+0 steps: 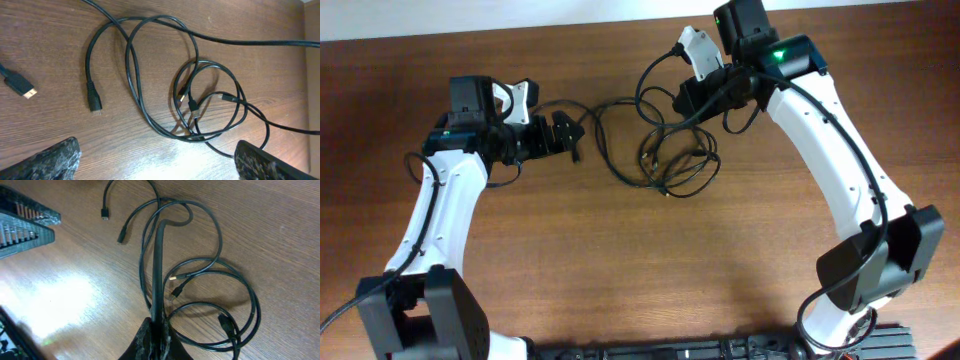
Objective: Untangle cables
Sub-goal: 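Pull one cable away to the upper right with the right gripper, then place the separated cable at the top right and open the right gripper, then bring both grippers back to the remaining cable tangle, then grasp cable strands with both grippers and pull them apart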
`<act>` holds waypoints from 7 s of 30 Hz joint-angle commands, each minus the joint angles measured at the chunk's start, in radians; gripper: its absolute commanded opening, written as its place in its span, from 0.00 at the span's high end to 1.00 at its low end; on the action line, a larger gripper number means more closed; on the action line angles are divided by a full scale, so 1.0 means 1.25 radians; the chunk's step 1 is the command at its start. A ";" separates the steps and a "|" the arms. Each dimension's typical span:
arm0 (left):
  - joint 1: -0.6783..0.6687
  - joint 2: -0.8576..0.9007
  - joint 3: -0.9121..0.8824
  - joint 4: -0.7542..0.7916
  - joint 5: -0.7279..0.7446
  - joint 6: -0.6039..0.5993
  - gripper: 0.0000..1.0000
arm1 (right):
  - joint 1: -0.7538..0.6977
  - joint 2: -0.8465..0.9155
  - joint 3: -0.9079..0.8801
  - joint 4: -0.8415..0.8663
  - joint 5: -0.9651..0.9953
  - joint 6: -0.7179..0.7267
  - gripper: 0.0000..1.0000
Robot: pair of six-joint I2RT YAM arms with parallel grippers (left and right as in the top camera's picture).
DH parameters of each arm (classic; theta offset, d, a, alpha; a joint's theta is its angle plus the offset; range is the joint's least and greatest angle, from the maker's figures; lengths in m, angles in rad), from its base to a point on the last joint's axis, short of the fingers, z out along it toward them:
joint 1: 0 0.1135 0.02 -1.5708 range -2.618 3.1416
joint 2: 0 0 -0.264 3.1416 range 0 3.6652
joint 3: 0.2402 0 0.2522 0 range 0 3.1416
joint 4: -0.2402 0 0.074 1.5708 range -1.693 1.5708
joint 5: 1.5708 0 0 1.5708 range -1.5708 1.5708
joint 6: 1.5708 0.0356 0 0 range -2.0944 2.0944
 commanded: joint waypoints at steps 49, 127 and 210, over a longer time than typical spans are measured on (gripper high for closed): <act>-0.083 0.243 0.022 -0.193 -0.426 -0.638 0.89 | -0.641 -0.101 0.070 0.257 0.157 -0.003 0.96; -0.145 0.243 0.022 -0.089 -0.426 -0.638 0.01 | -0.832 0.619 0.277 0.501 0.082 -0.168 0.23; -0.330 0.168 0.017 -0.090 -0.399 -0.637 1.00 | 0.065 0.008 -0.196 0.042 0.481 0.323 0.02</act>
